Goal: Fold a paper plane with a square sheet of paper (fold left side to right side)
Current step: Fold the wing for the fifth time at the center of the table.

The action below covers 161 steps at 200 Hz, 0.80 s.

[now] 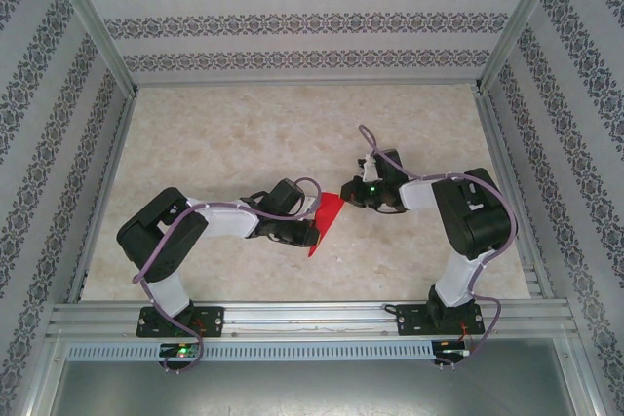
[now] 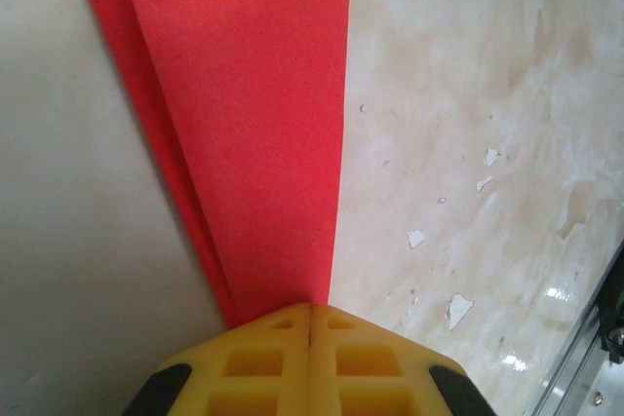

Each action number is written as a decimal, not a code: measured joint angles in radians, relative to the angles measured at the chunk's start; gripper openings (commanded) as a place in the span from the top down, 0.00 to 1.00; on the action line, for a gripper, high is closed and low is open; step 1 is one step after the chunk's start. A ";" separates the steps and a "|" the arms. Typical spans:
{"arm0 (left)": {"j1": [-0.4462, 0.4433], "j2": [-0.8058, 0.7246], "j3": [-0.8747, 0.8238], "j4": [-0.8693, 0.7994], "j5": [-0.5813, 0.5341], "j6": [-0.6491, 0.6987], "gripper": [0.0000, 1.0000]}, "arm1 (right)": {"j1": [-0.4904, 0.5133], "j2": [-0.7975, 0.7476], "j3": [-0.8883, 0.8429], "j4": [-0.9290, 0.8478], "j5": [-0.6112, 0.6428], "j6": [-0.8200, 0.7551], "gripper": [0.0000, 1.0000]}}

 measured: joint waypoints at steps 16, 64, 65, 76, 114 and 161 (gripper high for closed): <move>0.000 -0.003 -0.003 0.002 -0.002 0.000 1.00 | -0.018 0.003 0.008 0.000 0.023 -0.004 1.00; 0.000 -0.014 -0.014 0.005 -0.008 0.007 1.00 | -0.051 -0.011 0.024 -0.032 0.081 -0.032 1.00; 0.000 -0.014 -0.014 0.005 -0.008 0.007 1.00 | -0.051 -0.012 0.024 -0.033 0.083 -0.033 1.00; 0.000 -0.014 -0.015 0.007 -0.008 0.011 1.00 | -0.064 -0.037 0.024 -0.063 0.106 -0.042 1.00; 0.000 -0.014 -0.013 0.007 -0.008 0.025 1.00 | -0.066 -0.220 -0.011 -0.105 0.138 -0.047 1.00; 0.000 -0.003 0.016 -0.027 -0.008 0.049 1.00 | 0.066 -0.352 -0.148 -0.073 0.126 0.085 1.00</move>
